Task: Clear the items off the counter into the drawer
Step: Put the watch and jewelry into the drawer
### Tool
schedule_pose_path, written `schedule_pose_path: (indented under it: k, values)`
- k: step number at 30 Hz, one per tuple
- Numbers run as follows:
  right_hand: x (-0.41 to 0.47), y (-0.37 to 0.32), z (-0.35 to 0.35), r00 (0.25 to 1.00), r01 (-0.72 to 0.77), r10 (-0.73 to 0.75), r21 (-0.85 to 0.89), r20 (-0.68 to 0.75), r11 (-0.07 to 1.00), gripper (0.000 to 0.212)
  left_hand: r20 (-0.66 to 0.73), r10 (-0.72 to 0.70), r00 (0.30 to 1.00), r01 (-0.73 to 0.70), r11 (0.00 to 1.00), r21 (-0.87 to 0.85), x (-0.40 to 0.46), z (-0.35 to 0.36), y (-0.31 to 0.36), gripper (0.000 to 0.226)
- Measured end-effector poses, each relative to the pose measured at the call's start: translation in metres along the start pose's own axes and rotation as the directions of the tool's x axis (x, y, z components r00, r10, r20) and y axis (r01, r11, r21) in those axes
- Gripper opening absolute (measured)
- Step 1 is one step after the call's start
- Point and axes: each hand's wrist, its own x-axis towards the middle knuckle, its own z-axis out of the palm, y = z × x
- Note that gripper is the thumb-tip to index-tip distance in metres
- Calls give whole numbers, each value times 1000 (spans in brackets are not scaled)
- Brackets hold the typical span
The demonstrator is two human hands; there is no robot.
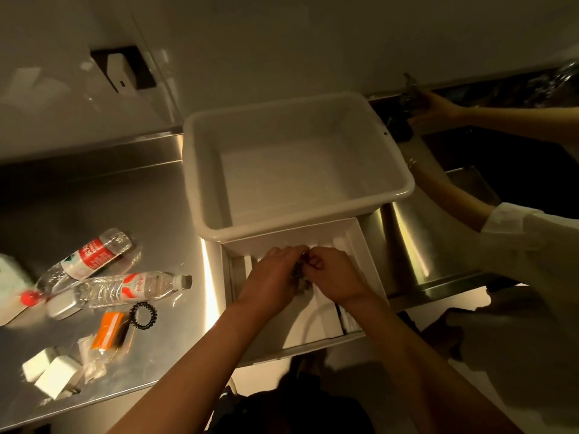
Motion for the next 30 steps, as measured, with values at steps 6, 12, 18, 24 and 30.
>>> schedule_pose_path:
  k: [6,12,18,24,30]
  values:
    - [3,14,-2,996,-91,91,7,-12,996,6,21,29,999,-28,997,-68,4,17,-2,59]
    - [14,31,-5,980,-175,169,-53,-104,983,11,20,-8,1000,11,991,-137,6,23,-9,57]
    - [25,36,-3,967,-170,128,-182,-222,968,10,29,-42,999,43,997,-63,5,14,-21,49]
    - [40,34,0,961,-231,133,-445,-242,865,19,41,-66,997,66,998,-14,5,12,-29,42]
    - [52,37,6,963,-260,172,-552,-208,792,21,47,-73,996,73,997,-17,8,12,-30,40]
